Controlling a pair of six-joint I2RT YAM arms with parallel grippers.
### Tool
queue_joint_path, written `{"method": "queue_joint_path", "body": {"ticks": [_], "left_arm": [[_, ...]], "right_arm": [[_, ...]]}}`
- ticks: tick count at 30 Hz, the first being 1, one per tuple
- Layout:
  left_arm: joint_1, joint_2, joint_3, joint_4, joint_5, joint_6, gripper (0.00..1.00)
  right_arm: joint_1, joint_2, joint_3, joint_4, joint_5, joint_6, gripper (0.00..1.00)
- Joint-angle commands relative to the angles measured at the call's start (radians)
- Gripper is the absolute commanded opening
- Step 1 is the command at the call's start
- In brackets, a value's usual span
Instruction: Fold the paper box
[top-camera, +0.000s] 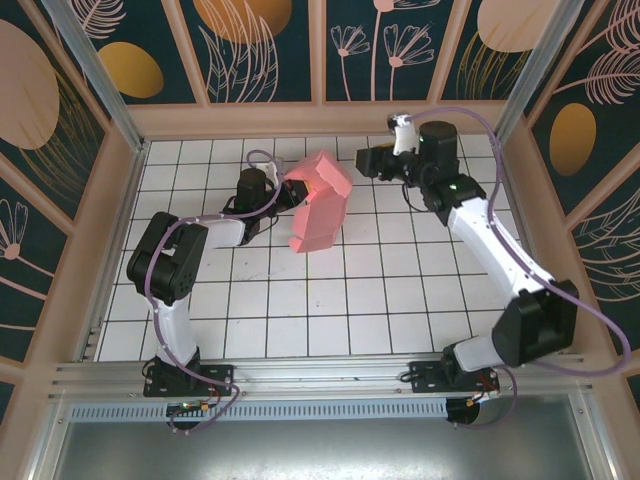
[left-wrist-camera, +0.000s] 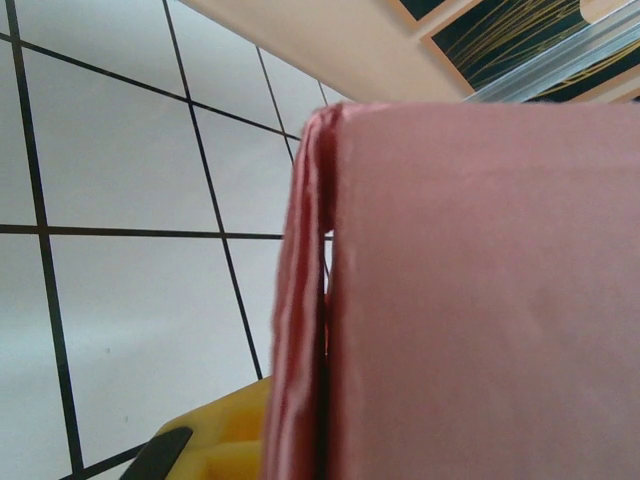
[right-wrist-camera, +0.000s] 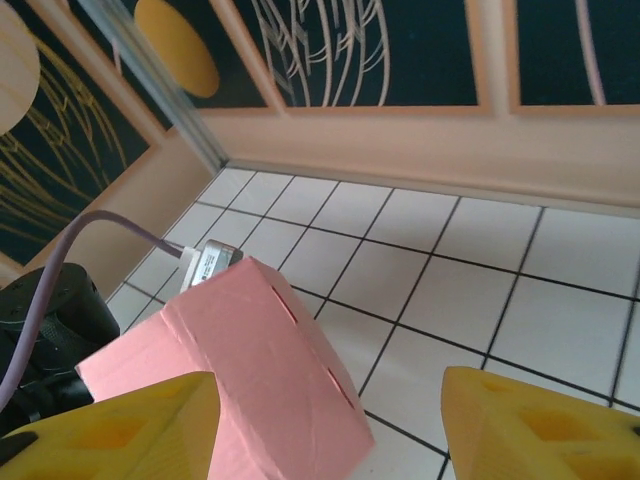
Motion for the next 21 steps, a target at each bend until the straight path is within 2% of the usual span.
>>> {"method": "queue_joint_path", "body": {"ticks": [1, 7, 10, 15, 18, 21], "left_arm": [[0.007, -0.026, -0.006, 0.051, 0.029, 0.023, 0.0], [0.007, -0.021, -0.003, 0.051, 0.032, 0.021, 0.0], [0.007, -0.014, -0.002, 0.049, 0.031, 0.02, 0.0], [0.007, -0.005, -0.001, 0.046, 0.028, 0.016, 0.0], [0.007, -0.002, 0.0, 0.046, 0.03, 0.015, 0.0], [0.007, 0.004, 0.002, 0.043, 0.031, 0.011, 0.0]], "right_arm": [[0.01, 0.081, 0.068, -0.085, -0.09, -0.066, 0.58], [0.058, 0.167, 0.139, -0.164, -0.106, -0.134, 0.43], [0.083, 0.196, 0.166, -0.214, -0.088, -0.153, 0.4], [0.12, 0.216, 0.197, -0.265, 0.009, -0.174, 0.3], [0.144, 0.219, 0.207, -0.282, 0.065, -0.185, 0.29], [0.171, 0.208, 0.209, -0.278, 0.197, -0.178, 0.25]]}}
